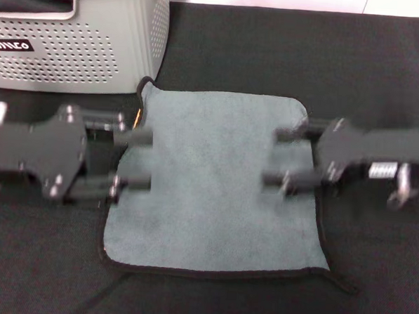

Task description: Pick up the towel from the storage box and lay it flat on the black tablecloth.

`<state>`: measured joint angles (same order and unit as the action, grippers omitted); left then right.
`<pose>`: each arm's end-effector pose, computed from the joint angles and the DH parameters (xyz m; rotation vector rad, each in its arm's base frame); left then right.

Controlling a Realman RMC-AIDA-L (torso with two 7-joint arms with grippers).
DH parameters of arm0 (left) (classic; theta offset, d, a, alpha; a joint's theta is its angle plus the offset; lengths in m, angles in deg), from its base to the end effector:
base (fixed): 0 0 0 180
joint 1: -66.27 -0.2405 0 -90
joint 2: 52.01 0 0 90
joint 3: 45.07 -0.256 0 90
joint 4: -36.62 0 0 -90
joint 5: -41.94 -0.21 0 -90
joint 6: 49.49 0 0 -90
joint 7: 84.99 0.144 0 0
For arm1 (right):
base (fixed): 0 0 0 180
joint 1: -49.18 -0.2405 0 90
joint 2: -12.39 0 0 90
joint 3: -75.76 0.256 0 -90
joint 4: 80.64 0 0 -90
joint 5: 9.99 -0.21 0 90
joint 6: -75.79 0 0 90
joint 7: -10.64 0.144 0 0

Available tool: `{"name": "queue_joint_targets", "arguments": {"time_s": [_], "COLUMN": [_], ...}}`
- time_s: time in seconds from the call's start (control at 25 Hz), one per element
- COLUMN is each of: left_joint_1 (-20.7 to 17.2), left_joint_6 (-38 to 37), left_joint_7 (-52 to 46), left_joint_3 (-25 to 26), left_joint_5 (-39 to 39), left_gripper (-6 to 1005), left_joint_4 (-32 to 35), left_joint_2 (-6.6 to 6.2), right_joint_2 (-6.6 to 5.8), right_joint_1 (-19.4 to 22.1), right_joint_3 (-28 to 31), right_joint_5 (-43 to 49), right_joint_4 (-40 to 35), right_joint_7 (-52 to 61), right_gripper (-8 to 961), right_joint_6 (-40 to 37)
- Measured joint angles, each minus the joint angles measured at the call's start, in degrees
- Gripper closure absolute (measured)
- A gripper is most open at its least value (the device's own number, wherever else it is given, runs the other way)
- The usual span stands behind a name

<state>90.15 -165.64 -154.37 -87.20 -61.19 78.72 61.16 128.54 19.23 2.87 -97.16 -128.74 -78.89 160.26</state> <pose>-0.2546 0.2709 0.0637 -2.8844 -0.1550 -1.0383 0.1872 0.3350 -0.0206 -2.9626 0.4594 0.7282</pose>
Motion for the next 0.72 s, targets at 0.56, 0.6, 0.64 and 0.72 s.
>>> {"name": "queue_joint_targets", "arguments": {"time_s": [0.56,0.6,0.64,0.72], "left_joint_1": [-6.5,-6.5,-6.5,-6.5], "left_joint_6": [-0.5,-0.6,-0.6,-0.6], "left_joint_7": [2.4,2.3,2.3,2.1], "left_joint_3": [-14.7,-14.7,-14.7,-14.7], "left_joint_5": [15.1,15.1,15.2,15.3], "left_gripper": [468,468,468,468], "left_joint_4": [-0.1,-0.1,-0.1,-0.1], "left_joint_2": [-5.11,-5.28,-5.40,-5.49], "right_joint_2": [0.03,0.04,0.03,0.04], "right_joint_1": [12.4,12.5,12.6,12.7], "right_joint_3": [-21.5,-21.6,-21.7,-22.0], "right_joint_5": [-15.9,-16.1,-16.3,-17.2], "right_joint_4": [-17.0,-17.3,-17.5,-17.6], "right_joint_7": [-10.4,-10.7,-11.0,-12.2], "right_gripper": [81,81,81,82], "right_joint_6": [-1.6,-1.4,-1.3,-1.1]}}
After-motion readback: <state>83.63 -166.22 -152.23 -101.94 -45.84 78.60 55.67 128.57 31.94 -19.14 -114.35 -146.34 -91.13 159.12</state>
